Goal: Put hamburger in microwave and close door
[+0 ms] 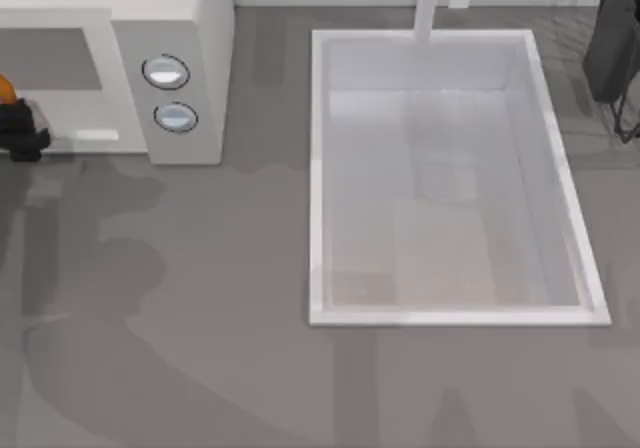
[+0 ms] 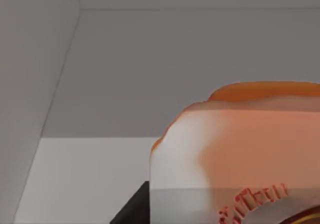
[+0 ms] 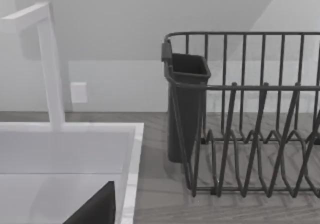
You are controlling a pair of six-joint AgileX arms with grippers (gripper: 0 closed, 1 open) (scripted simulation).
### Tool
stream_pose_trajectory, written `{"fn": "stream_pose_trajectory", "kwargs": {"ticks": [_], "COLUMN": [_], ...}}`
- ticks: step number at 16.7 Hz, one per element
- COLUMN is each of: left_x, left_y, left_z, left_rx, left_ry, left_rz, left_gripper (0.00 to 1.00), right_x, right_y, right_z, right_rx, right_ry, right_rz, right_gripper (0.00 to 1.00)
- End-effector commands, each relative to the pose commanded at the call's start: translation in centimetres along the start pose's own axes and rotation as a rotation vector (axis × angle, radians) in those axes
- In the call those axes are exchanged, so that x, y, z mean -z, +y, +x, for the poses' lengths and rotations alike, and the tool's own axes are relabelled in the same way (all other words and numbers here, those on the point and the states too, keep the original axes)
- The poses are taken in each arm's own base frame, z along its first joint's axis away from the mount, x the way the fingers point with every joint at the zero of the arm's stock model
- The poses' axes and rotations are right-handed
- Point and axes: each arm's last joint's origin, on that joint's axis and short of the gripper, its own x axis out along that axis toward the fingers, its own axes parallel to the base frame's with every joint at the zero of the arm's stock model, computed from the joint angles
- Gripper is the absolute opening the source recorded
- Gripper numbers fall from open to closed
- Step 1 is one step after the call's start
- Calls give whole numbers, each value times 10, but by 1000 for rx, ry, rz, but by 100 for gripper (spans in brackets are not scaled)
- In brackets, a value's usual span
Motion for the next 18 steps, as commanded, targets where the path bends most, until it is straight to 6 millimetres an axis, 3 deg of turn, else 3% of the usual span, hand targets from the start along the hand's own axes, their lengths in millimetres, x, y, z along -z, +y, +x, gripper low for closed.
{"fn": "stream_pose_trajectory", "kwargs": {"ticks": [4,12,15,18], "left_x": [1,-36,-33,-31], "left_y": [2,5,3,2], "left_z": [27,128,145,147], "left_rx": [3,-4,-3,-3], "left_ry": [24,-29,-4,1], "left_rz": [-5,1,-4,-5], "left_gripper": [0,0,0,0], "right_x": [0,0,0,0], "right_y": [0,0,0,0], "right_z": [0,0,0,0], "right_rx": [0,0,0,0], "right_ry": [0,0,0,0], "right_rz": [0,0,0,0], "right_gripper": [100,100,100,100]}}
